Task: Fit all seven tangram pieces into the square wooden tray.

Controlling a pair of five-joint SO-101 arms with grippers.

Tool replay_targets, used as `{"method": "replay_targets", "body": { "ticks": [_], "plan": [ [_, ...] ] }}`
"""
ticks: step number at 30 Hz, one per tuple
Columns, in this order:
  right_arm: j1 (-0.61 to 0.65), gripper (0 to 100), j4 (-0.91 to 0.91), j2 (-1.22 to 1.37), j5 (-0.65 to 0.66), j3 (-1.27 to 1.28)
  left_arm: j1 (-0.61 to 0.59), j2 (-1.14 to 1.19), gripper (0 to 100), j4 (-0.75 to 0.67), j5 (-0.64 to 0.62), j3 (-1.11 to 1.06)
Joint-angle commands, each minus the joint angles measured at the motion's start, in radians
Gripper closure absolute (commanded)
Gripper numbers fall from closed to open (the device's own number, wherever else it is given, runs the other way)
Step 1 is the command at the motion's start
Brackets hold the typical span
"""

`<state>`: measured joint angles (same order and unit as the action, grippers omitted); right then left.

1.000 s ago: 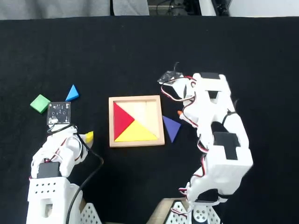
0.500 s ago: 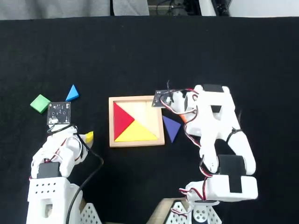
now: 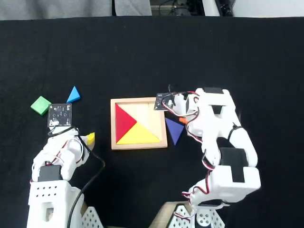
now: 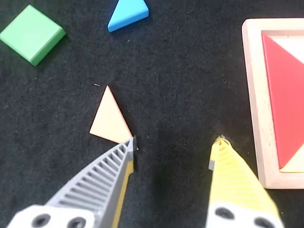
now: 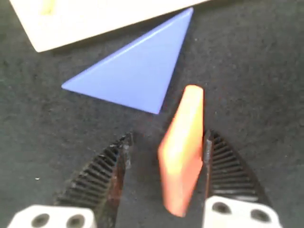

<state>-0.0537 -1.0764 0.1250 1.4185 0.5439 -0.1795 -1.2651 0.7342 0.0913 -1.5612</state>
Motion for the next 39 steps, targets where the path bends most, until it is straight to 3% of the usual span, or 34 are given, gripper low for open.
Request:
{"method": "replay_targets", "body": {
  "ticks": [1,9,14,27,32,39],
  "plan": [
    [-0.012,76.6,0.005,0.022,0.011,-0.045,0.012,-0.008,74,-0.015,0.008,0.002],
    [-0.012,82.0,-0.009,0.079,0.008,-0.107,0.012,-0.008,74,-0.017,0.008,0.002],
    [-0.011,82.5,-0.132,-0.036,-0.034,-0.124,0.012,-0.008,74,-0.018,0.008,0.002],
    [-0.044,82.2,0.002,-0.130,-0.044,0.027,0.012,-0.008,74,-0.014,0.008,0.002],
    [-0.043,70.4,0.005,-0.120,-0.044,0.031,0.012,-0.008,74,-0.020,0.008,-0.004],
    [-0.041,78.6,0.000,0.036,-0.043,-0.038,0.012,-0.008,74,-0.020,0.008,-0.004]
  ]
}}
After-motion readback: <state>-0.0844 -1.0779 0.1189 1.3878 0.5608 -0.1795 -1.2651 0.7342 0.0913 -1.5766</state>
